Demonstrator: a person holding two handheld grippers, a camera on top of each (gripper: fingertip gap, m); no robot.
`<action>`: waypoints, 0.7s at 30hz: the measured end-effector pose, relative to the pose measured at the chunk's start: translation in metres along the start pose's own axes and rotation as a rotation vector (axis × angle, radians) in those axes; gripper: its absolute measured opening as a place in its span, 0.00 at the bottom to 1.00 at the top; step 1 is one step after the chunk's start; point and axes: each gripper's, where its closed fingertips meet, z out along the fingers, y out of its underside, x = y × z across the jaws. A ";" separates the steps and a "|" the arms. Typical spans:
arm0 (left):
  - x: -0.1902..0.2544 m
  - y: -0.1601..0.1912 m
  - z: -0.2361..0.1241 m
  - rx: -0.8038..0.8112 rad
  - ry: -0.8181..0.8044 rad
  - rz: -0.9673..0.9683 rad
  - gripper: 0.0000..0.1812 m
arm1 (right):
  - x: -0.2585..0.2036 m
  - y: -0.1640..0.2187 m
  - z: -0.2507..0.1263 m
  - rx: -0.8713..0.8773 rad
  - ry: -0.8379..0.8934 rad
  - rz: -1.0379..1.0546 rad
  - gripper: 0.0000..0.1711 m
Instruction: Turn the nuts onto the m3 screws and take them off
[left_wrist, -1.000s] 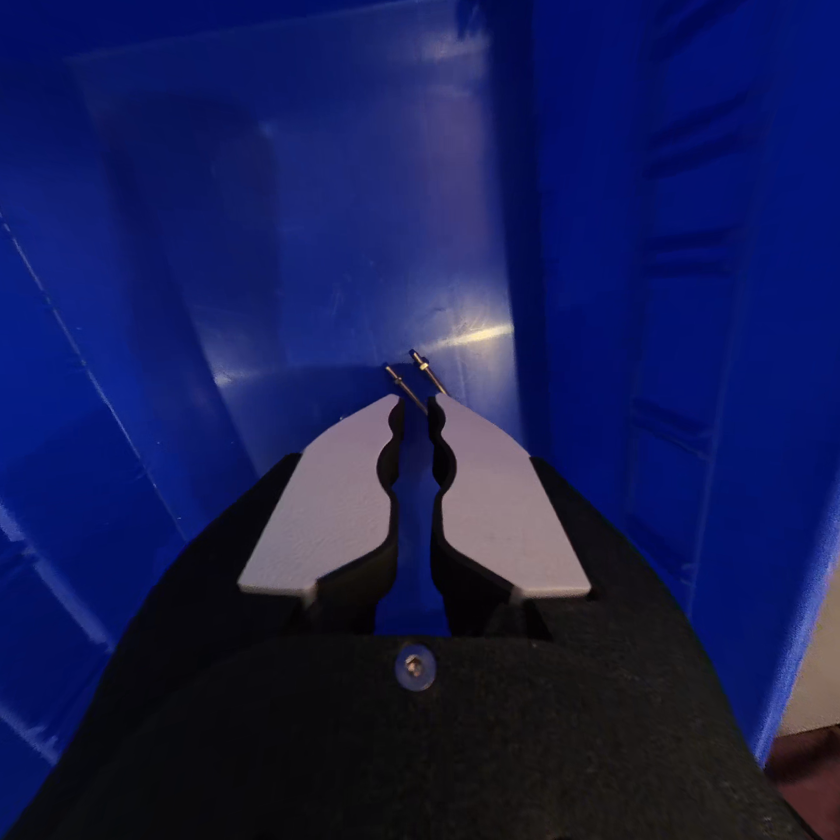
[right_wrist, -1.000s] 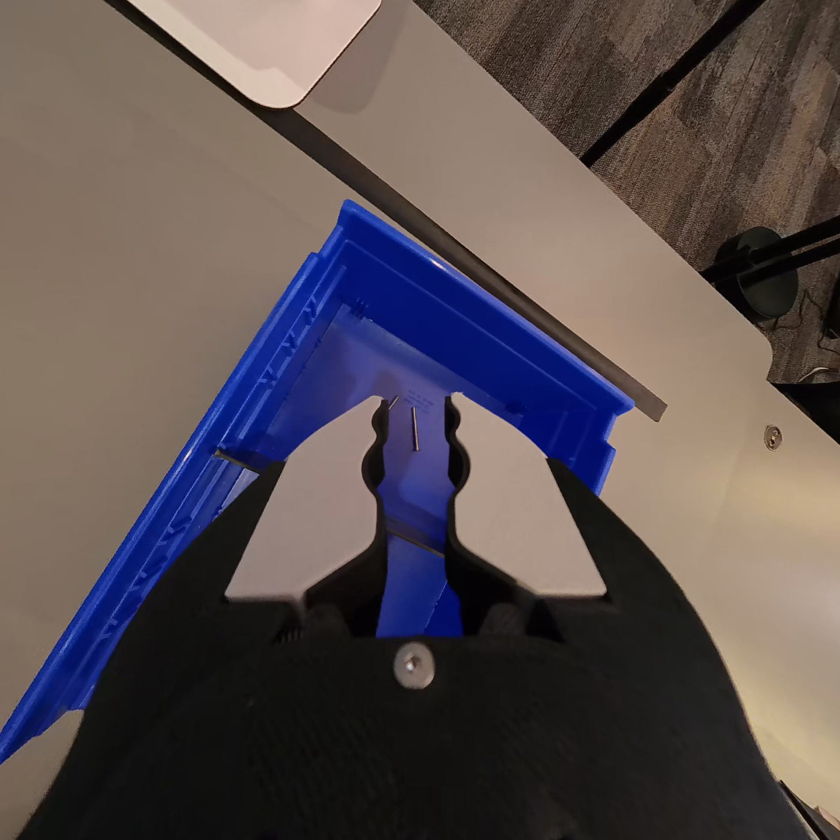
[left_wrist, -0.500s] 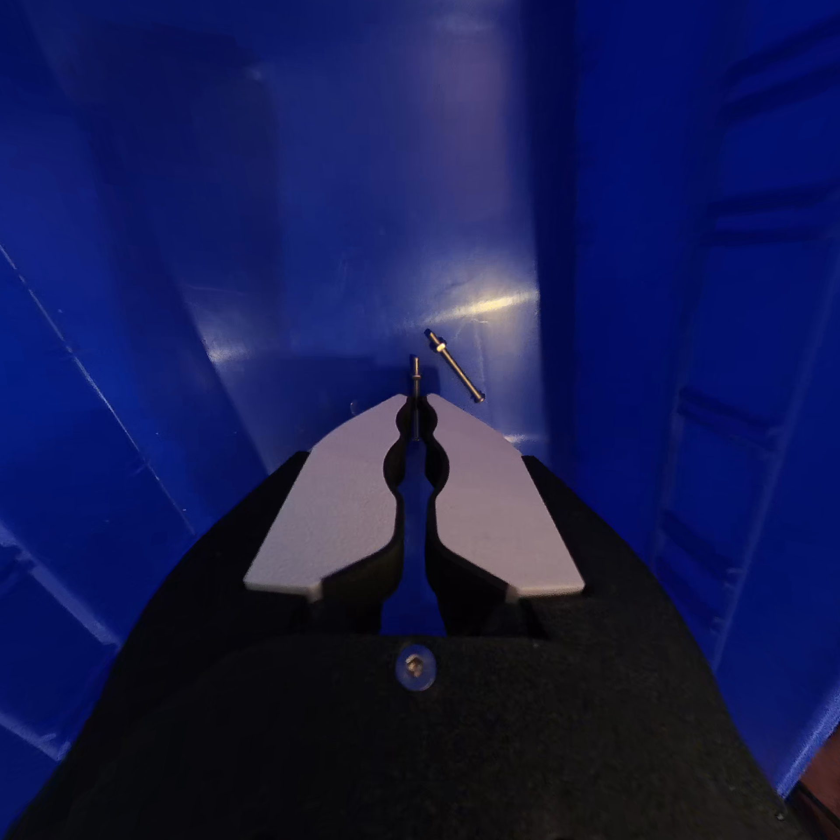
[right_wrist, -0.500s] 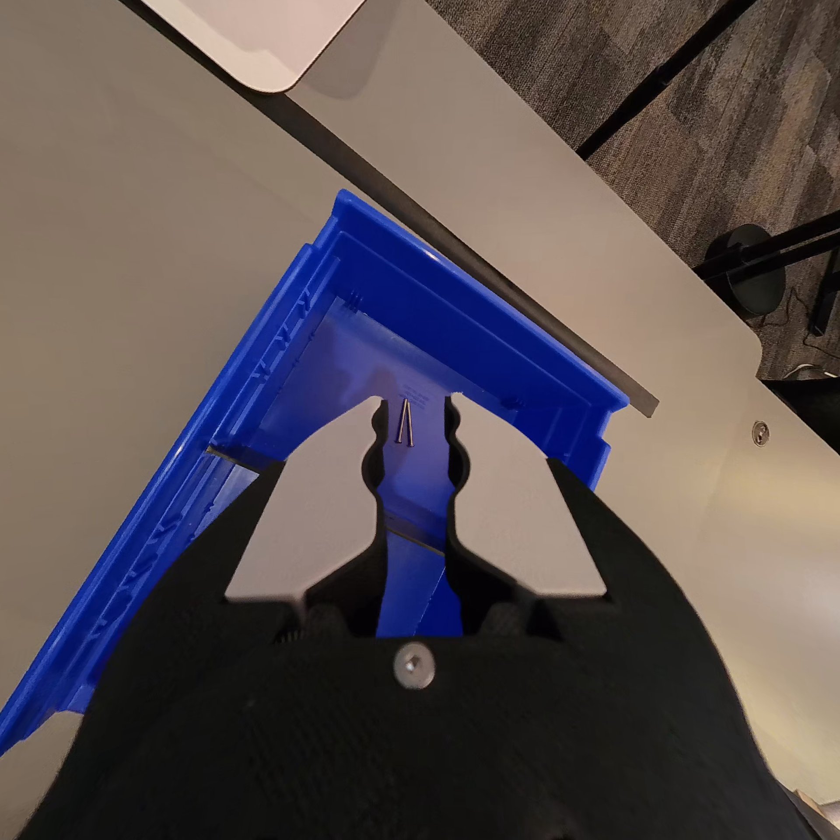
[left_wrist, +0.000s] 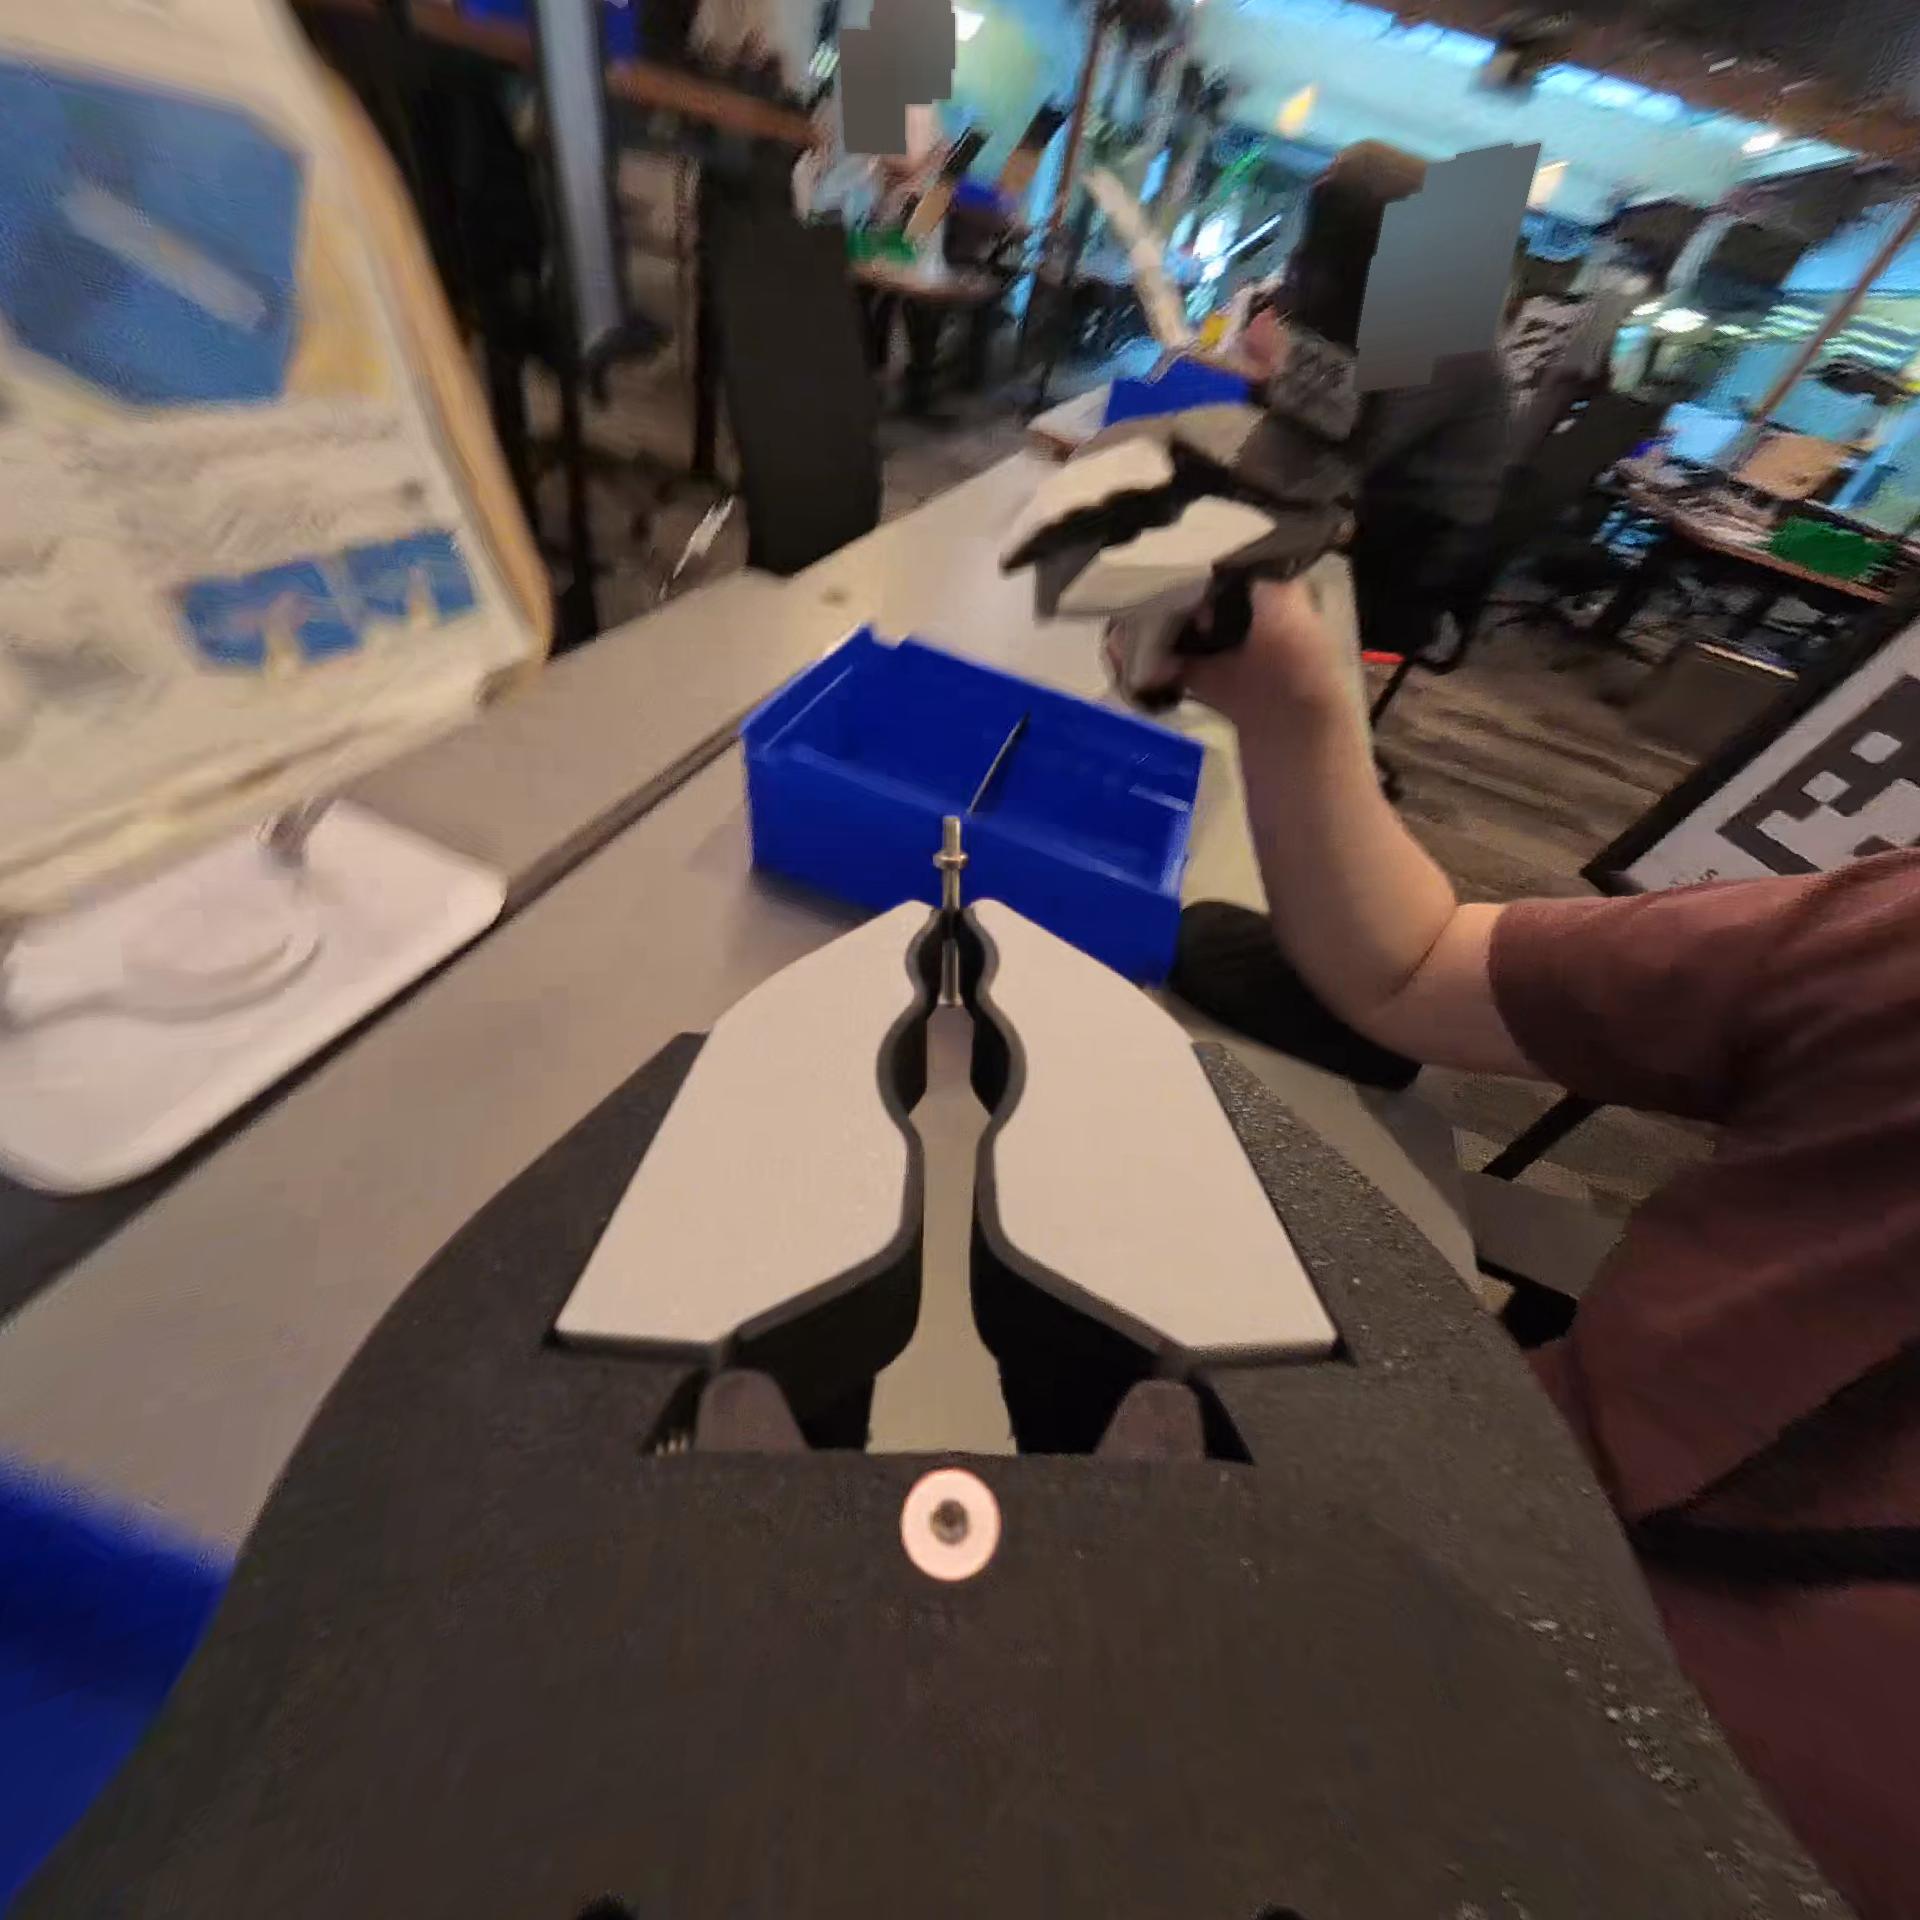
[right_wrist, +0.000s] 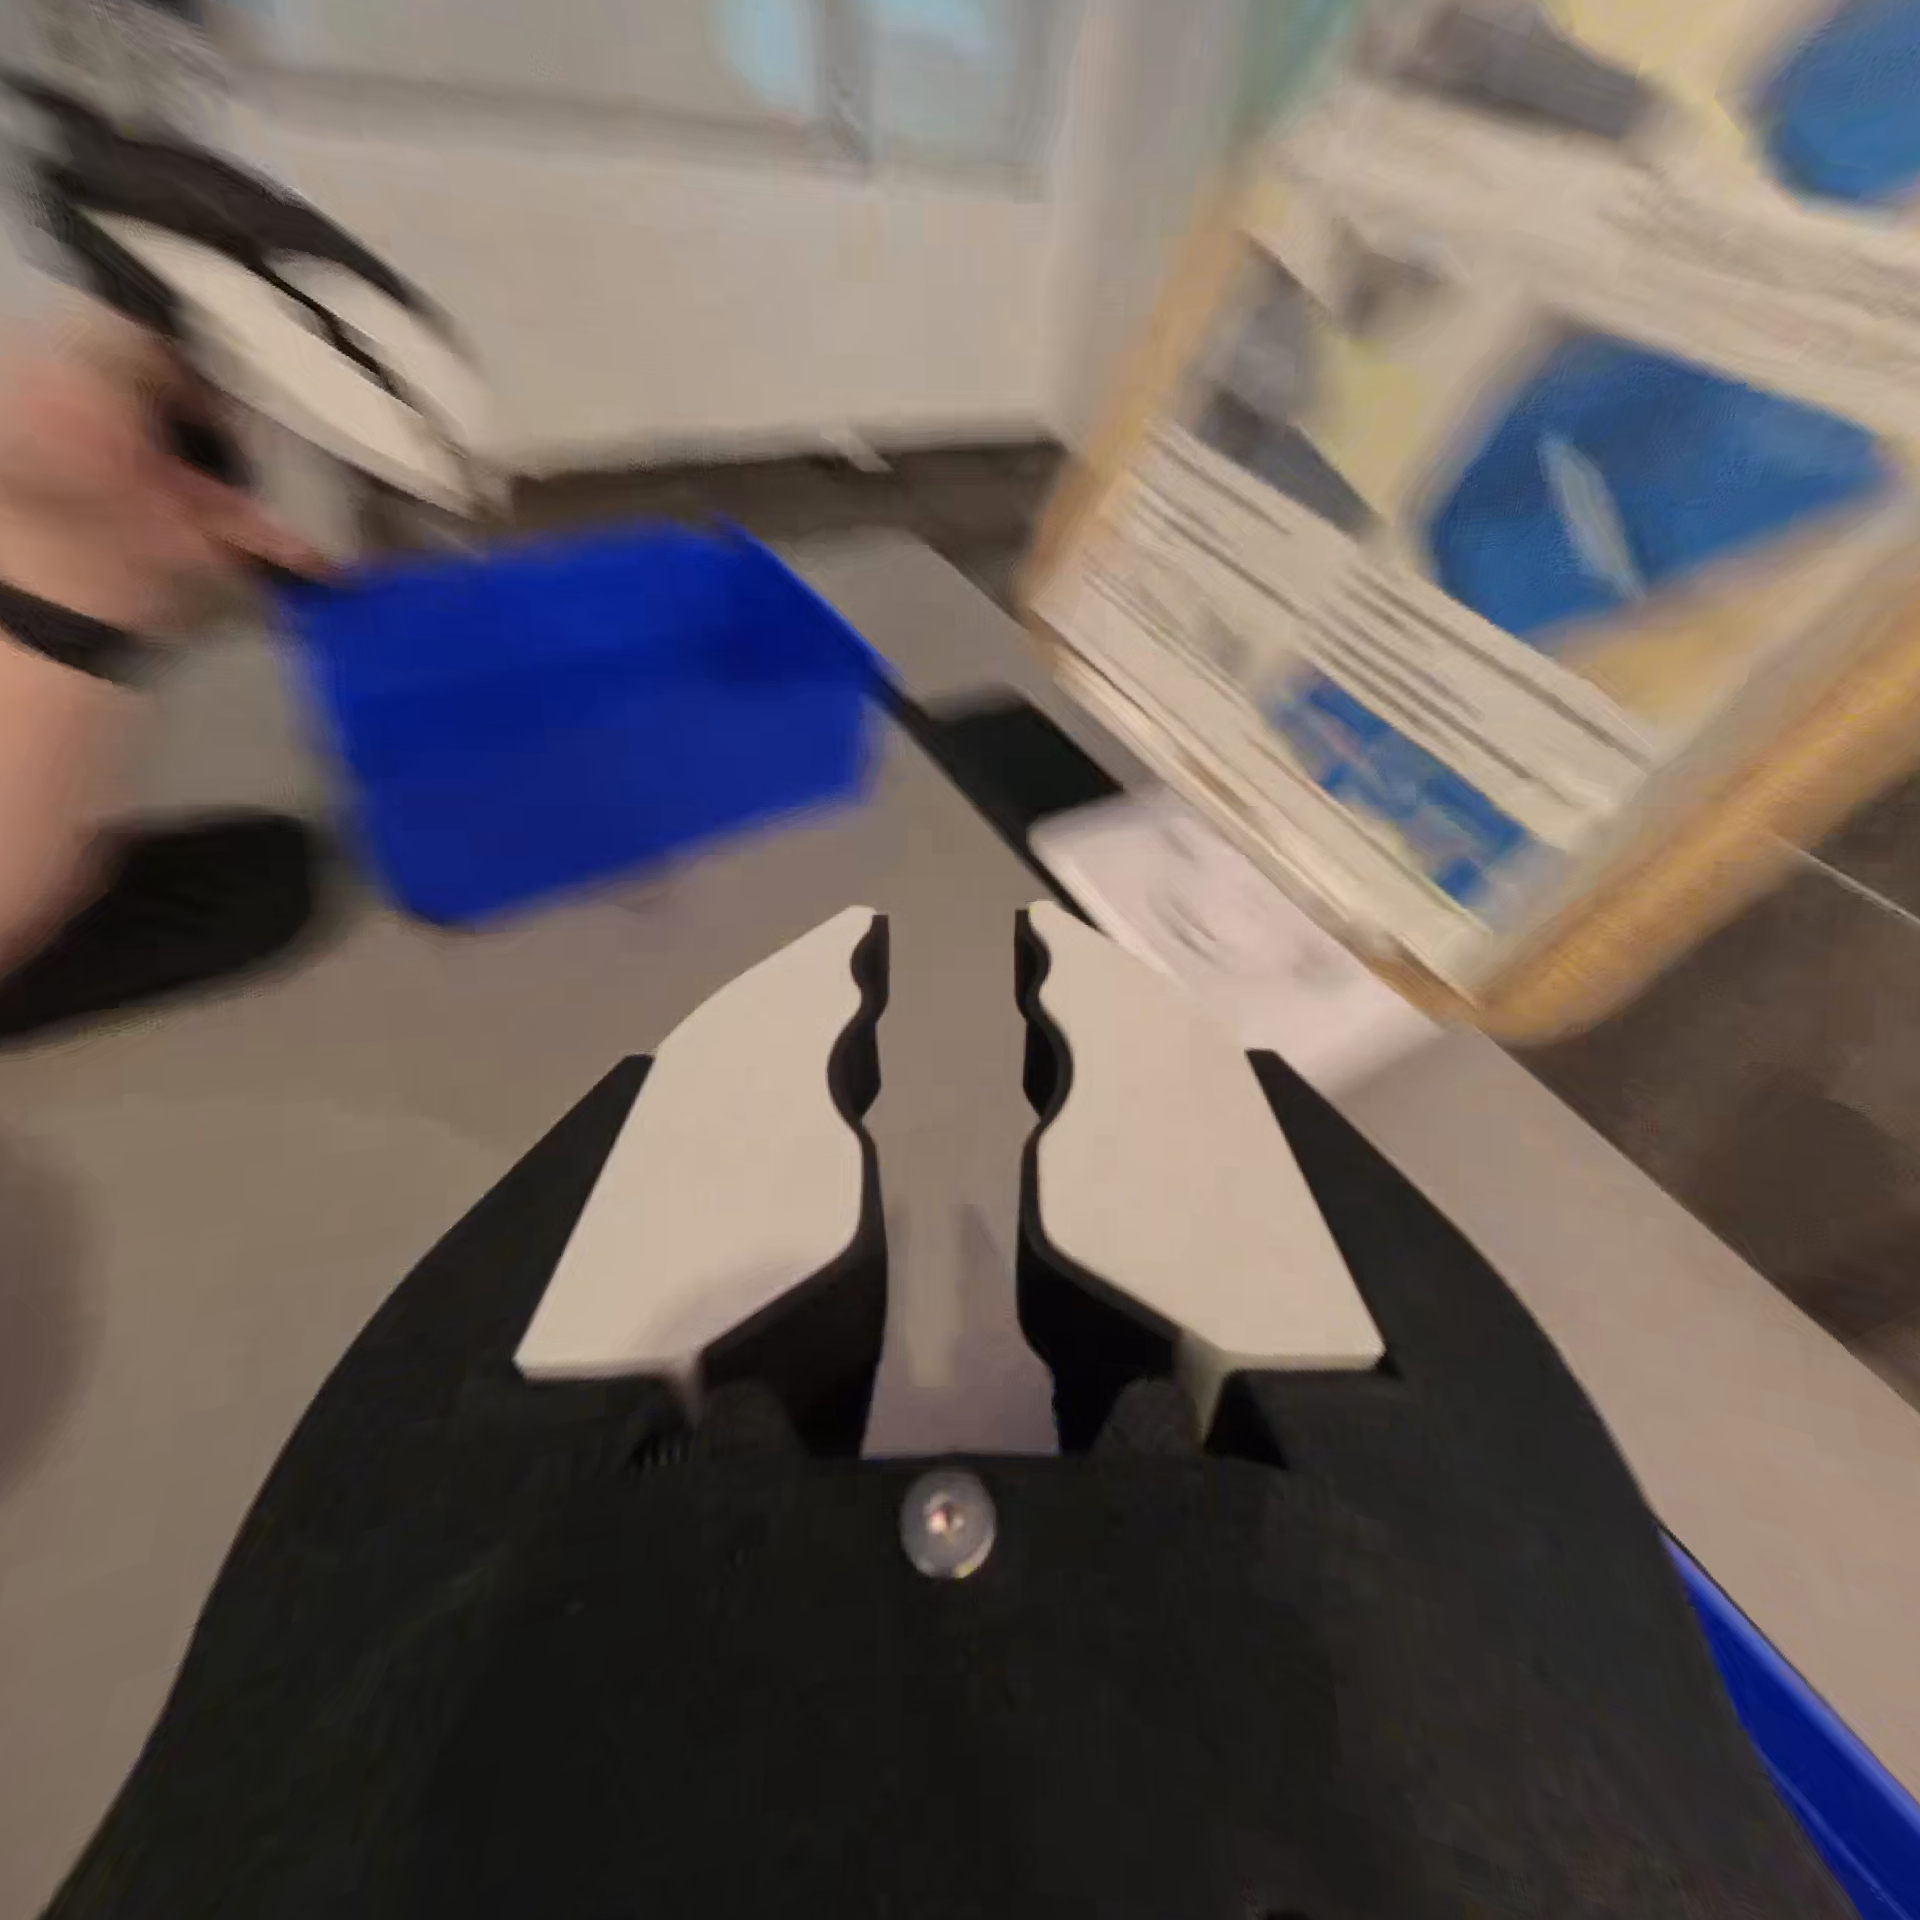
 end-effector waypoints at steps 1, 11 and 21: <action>0.012 -0.003 0.013 0.023 0.025 0.031 0.01 | -0.031 -0.017 0.005 0.093 -0.137 0.018 0.14; 0.059 0.007 0.065 0.053 0.219 -0.031 0.01 | -0.108 -0.035 0.033 0.226 -0.392 0.121 0.12; 0.067 0.011 0.067 0.014 0.218 0.012 0.01 | -0.107 -0.035 0.035 0.272 -0.512 0.294 0.05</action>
